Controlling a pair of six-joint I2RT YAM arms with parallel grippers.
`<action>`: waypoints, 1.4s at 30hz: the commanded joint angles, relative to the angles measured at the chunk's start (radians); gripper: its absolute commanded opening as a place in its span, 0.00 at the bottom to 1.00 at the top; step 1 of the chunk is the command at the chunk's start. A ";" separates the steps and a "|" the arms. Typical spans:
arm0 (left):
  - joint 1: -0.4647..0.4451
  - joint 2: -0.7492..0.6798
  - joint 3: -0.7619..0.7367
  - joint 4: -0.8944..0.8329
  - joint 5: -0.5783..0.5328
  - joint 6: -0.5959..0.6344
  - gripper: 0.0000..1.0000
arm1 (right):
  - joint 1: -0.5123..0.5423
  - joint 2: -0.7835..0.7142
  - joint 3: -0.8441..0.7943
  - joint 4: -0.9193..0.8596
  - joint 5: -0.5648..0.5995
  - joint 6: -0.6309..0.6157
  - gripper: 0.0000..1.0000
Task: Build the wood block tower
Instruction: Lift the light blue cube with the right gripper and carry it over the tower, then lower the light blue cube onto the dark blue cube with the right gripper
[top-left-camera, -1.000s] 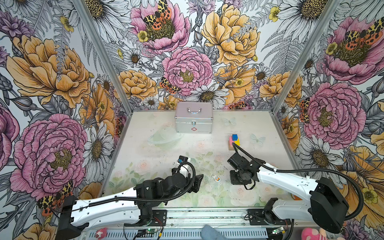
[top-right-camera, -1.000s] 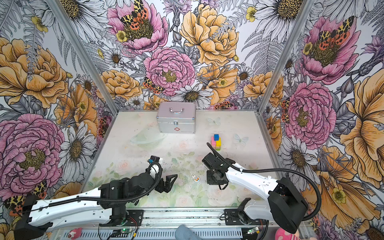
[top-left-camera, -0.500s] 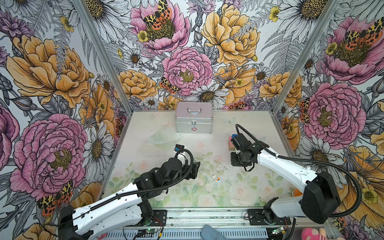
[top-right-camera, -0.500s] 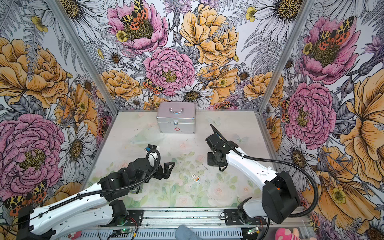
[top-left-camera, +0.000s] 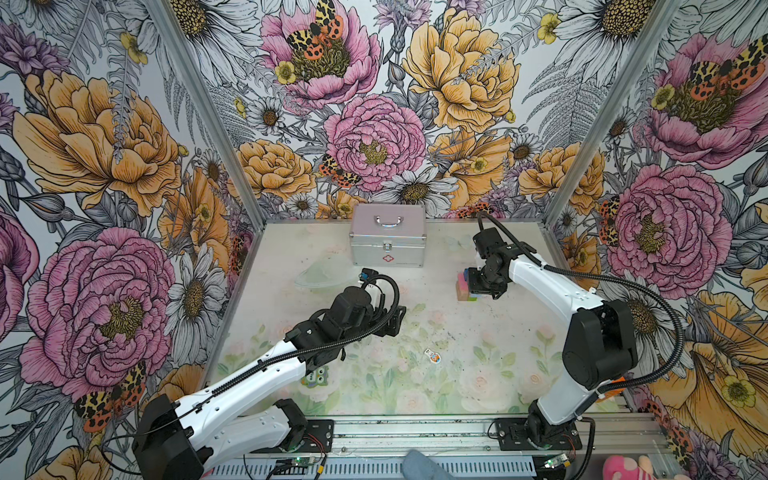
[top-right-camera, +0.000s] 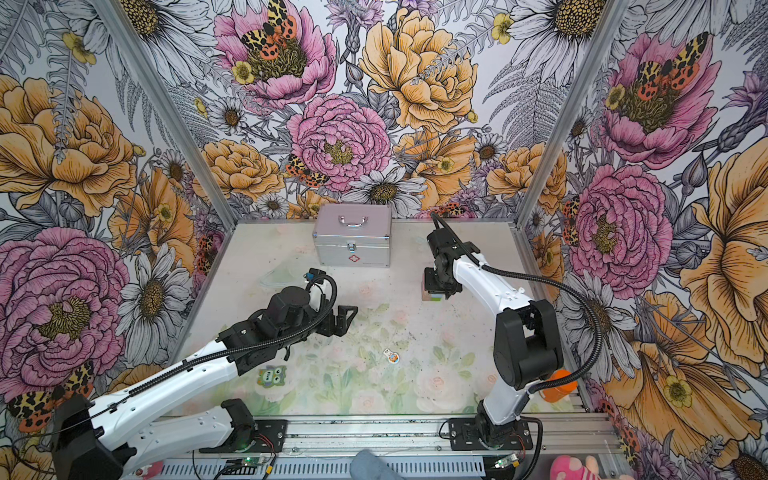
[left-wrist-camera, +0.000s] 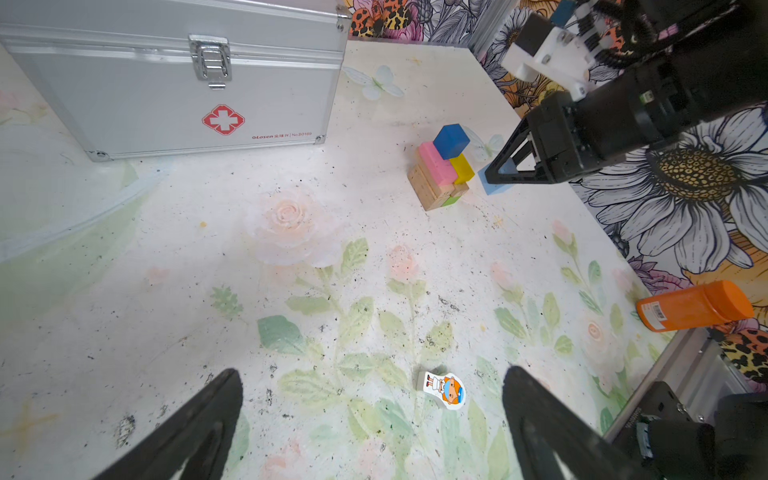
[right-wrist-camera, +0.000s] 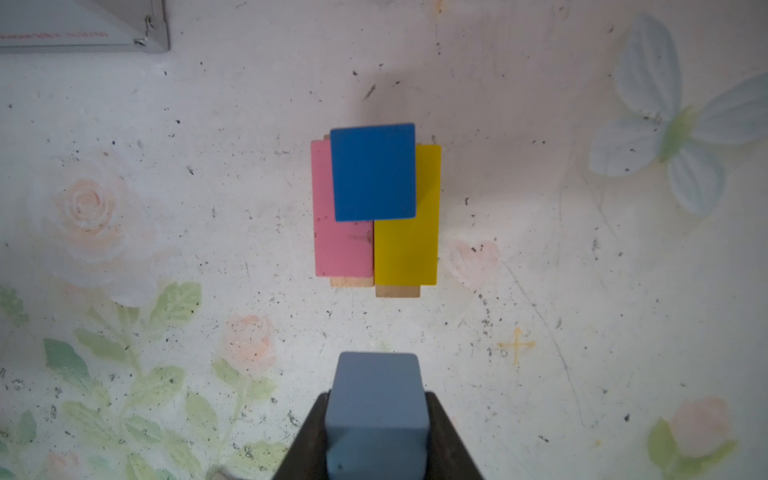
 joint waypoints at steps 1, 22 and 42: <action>0.028 0.018 0.033 0.038 0.062 0.033 0.99 | -0.016 0.039 0.061 -0.016 -0.020 -0.049 0.29; 0.089 0.084 0.056 0.067 0.118 0.036 0.99 | -0.036 0.154 0.154 -0.032 -0.028 -0.066 0.29; 0.110 0.068 0.037 0.070 0.095 0.015 0.99 | -0.041 0.191 0.186 -0.030 -0.029 -0.065 0.29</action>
